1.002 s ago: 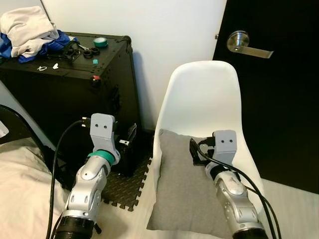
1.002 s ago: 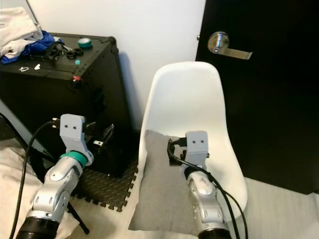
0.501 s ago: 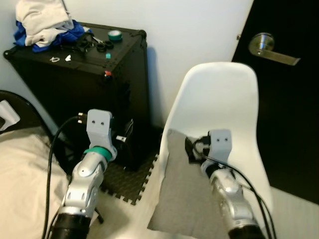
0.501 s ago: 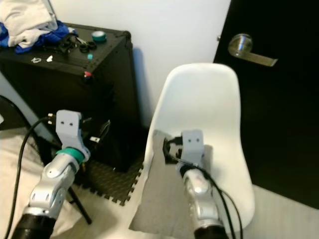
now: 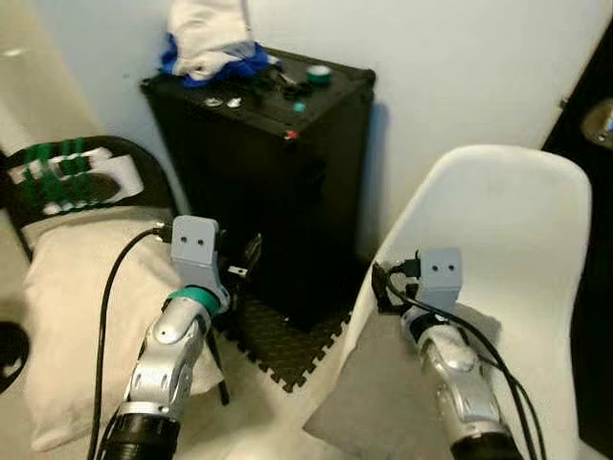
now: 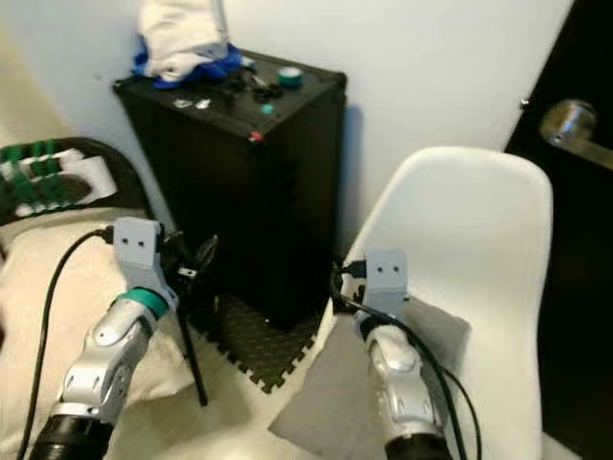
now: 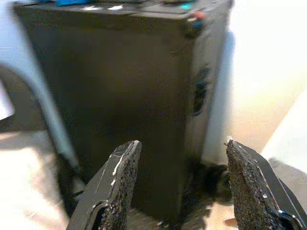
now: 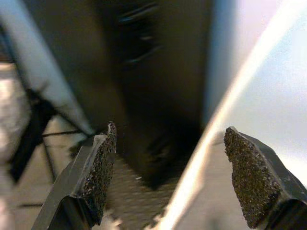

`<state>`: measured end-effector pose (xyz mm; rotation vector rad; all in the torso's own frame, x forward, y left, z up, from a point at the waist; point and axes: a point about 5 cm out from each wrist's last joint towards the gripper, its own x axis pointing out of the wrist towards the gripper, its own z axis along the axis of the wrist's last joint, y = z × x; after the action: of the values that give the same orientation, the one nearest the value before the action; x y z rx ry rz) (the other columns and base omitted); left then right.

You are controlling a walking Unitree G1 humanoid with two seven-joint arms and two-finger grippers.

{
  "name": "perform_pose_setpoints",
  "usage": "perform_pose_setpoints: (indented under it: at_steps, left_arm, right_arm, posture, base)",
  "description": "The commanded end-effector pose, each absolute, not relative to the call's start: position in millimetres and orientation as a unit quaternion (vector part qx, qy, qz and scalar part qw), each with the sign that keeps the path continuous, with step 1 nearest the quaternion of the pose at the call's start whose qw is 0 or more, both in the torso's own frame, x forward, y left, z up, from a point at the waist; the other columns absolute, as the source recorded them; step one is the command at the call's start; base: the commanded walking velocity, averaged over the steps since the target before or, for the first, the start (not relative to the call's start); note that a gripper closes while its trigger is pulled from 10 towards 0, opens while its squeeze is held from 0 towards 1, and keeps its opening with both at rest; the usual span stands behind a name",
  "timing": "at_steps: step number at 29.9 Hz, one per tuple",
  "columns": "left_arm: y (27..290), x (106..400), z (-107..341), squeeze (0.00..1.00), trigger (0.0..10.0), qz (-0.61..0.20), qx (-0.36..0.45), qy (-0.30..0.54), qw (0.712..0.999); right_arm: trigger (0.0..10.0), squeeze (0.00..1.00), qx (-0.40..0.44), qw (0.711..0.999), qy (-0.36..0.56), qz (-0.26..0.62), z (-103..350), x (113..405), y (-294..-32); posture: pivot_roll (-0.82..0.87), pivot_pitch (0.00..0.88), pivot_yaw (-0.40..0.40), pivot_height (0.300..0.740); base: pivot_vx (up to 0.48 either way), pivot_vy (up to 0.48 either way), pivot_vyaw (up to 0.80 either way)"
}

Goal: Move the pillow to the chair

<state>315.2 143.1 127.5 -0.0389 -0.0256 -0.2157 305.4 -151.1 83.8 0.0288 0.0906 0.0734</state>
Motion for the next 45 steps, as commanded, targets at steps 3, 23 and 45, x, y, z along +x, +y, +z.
perform_pose_setpoints:
  at_steps: [3,23,45]
  left_arm:
    - [147,312,122,0.00,10.0,-0.104,-0.014,0.000,0.994]
    - [144,308,106,0.00,10.0,-0.099,-0.008,0.037,0.994]
    - [126,316,111,0.00,10.0,-0.110,0.008,0.022,0.994]
  right_arm:
    - [10.0,0.00,0.017,0.997,0.055,0.041,78,303,-149]
    - [10.0,0.00,0.017,0.996,0.069,0.044,72,302,-151]
    - [10.0,0.00,0.000,0.997,0.070,0.043,76,309,-165]
  posture:
    - [0.04,0.000,0.116,0.740]
    - [0.03,0.000,0.071,0.740]
    - [0.01,0.000,0.035,0.740]
  base:
    - [0.000,0.000,0.80]
    - [0.000,0.000,0.80]
    - [0.000,0.000,0.80]
